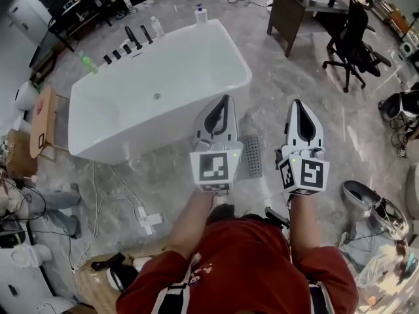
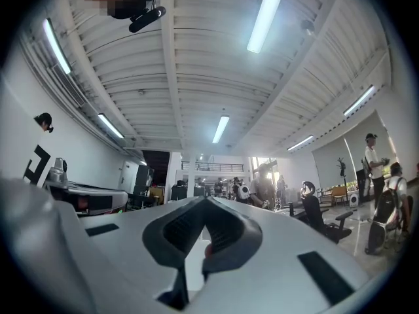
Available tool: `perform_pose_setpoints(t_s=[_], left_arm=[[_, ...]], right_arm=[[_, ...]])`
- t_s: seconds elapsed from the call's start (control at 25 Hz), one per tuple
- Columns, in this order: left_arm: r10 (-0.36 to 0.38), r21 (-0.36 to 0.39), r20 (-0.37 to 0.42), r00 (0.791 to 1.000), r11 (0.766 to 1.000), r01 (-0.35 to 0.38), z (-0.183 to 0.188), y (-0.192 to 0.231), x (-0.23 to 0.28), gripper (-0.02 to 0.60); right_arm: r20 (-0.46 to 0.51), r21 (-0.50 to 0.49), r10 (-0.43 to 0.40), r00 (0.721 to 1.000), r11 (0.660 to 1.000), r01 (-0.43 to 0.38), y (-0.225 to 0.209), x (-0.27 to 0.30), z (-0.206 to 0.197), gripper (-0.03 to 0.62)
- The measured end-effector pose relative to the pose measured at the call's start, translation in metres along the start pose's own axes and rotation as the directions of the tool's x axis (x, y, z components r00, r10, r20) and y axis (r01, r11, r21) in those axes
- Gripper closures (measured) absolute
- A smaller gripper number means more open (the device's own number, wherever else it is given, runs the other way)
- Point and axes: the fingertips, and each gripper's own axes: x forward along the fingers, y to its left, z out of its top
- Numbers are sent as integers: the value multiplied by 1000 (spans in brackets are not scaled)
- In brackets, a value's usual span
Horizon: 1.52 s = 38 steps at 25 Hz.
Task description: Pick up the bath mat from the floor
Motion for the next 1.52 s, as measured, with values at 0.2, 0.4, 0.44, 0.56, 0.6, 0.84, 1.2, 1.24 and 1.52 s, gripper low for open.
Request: perform_pose_setpoints(t_s=[0.2, 0.4, 0.44, 0.56, 0.6, 0.84, 1.2, 1.24, 1.52], left_arm=[[1, -4, 6, 1000, 1000, -1, -1, 28, 10, 566], [-3, -22, -6, 1000, 1000, 2, -7, 52, 21, 566], [-7, -23, -9, 1000, 1000, 6, -9, 56, 20, 567], [-12, -22, -11, 1000, 1000, 12, -14, 63, 21, 566], [-11, -23, -13, 1000, 1000, 11, -16, 64, 23, 566], [19, -37, -30, 999, 999, -20, -24, 61, 40, 566], [82, -9, -81, 993, 996, -83, -46, 44, 56, 566], [88, -7, -90, 992, 996, -89, -51, 44, 56, 566], [125, 17, -195, 973, 992, -124, -109, 48, 59, 566]], right_arm=[[-4, -2, -5, 1000, 1000, 5, 16, 23, -4, 583], [-22, -1, -7, 1000, 1000, 7, 31, 45, -13, 583], [-24, -5, -10, 1000, 1000, 9, 35, 45, -15, 583], [-26, -11, -20, 999, 1000, 19, 40, 48, -19, 583], [-26, -10, -21, 999, 1000, 21, 38, 50, -20, 583], [-38, -15, -6, 999, 1000, 5, 19, 66, -26, 583], [-83, 12, 27, 996, 1000, -26, -20, 75, -55, 583], [-94, 16, 32, 995, 999, -31, -21, 76, -61, 583], [-190, 34, 69, 979, 997, -64, -24, 80, -123, 583]])
